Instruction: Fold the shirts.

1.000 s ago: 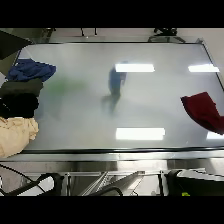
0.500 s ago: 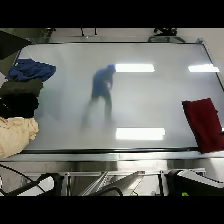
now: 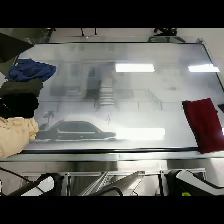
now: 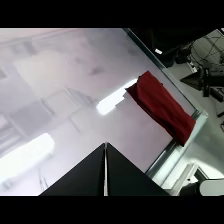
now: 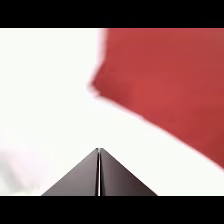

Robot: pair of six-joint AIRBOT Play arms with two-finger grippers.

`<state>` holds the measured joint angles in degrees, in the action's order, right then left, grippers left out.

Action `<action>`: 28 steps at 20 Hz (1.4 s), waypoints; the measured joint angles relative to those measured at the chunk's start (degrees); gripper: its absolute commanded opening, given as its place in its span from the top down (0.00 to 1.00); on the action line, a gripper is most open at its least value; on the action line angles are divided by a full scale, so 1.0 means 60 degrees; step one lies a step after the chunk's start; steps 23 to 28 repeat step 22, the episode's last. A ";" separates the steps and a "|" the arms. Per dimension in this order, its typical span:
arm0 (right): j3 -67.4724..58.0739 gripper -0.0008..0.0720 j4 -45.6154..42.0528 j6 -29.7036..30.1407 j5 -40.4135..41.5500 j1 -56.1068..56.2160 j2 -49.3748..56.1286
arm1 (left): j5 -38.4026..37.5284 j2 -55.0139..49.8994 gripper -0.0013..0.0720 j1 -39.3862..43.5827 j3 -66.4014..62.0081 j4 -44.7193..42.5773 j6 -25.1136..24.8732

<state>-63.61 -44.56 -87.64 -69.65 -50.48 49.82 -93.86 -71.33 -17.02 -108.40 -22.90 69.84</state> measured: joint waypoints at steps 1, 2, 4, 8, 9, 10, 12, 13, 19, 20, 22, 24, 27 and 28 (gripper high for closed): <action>0.0109 0.96 0.0124 0.0087 0.0004 0.0885 -0.0182 | 0.0047 0.0317 0.97 0.0000 0.0798 -0.0004 -0.0091; 0.0295 0.96 0.0113 0.0146 0.0066 0.1963 -0.0415 | 0.0131 0.0714 0.97 0.0000 0.1716 -0.0015 -0.0189; 0.0889 0.96 -0.0324 0.0095 0.0131 0.4320 -0.0969 | 0.0266 0.1814 0.97 0.0011 0.4058 -0.0022 -0.0397; 0.2718 0.96 -0.1778 -0.1027 0.0597 0.9100 -0.2197 | 0.0871 0.4360 0.97 0.0386 0.9038 -0.0350 -0.0696; 0.3089 0.96 -0.2018 -0.1308 0.0856 1.0025 -0.2382 | 0.1042 0.4954 0.97 0.0576 1.0171 -0.0510 -0.0692; 0.3399 0.96 -0.2215 -0.1548 0.1140 1.0867 -0.2481 | 0.1158 0.5431 0.97 0.0758 1.1052 -0.0612 -0.0688; 0.3730 0.96 -0.2401 -0.1792 0.1472 1.1883 -0.2463 | 0.1348 0.6258 0.97 0.1173 1.2520 -0.0790 -0.0641; 0.3840 0.96 -0.2488 -0.1880 0.1606 1.2222 -0.2393 | 0.1464 0.6594 0.97 0.1366 1.3045 -0.0831 -0.0535; 0.4058 0.96 -0.2466 -0.2076 0.1891 1.2925 -0.2022 | 0.1985 0.7763 0.97 0.2040 1.4192 -0.0940 -0.0270; 0.4069 0.96 -0.2463 -0.2080 0.1920 1.2954 -0.1996 | 0.2022 0.7890 0.97 0.2080 1.4247 -0.0951 -0.0248; 0.4080 0.96 -0.2459 -0.2095 0.1945 1.2994 -0.1960 | 0.2087 0.8145 0.97 0.2127 1.4309 -0.0973 -0.0226; 0.4080 0.96 -0.2459 -0.2095 0.1945 1.2994 -0.1960 | 0.2087 0.8145 0.97 0.2127 1.4309 -0.0973 -0.0226; 0.4080 0.96 -0.2459 -0.2095 0.1945 1.2994 -0.1960 | 0.2087 0.8145 0.97 0.2127 1.4309 -0.0973 -0.0226; 0.4080 0.96 -0.2459 -0.2095 0.1945 1.2994 -0.1960 | 0.2087 0.8145 0.97 0.2127 1.4309 -0.0973 -0.0226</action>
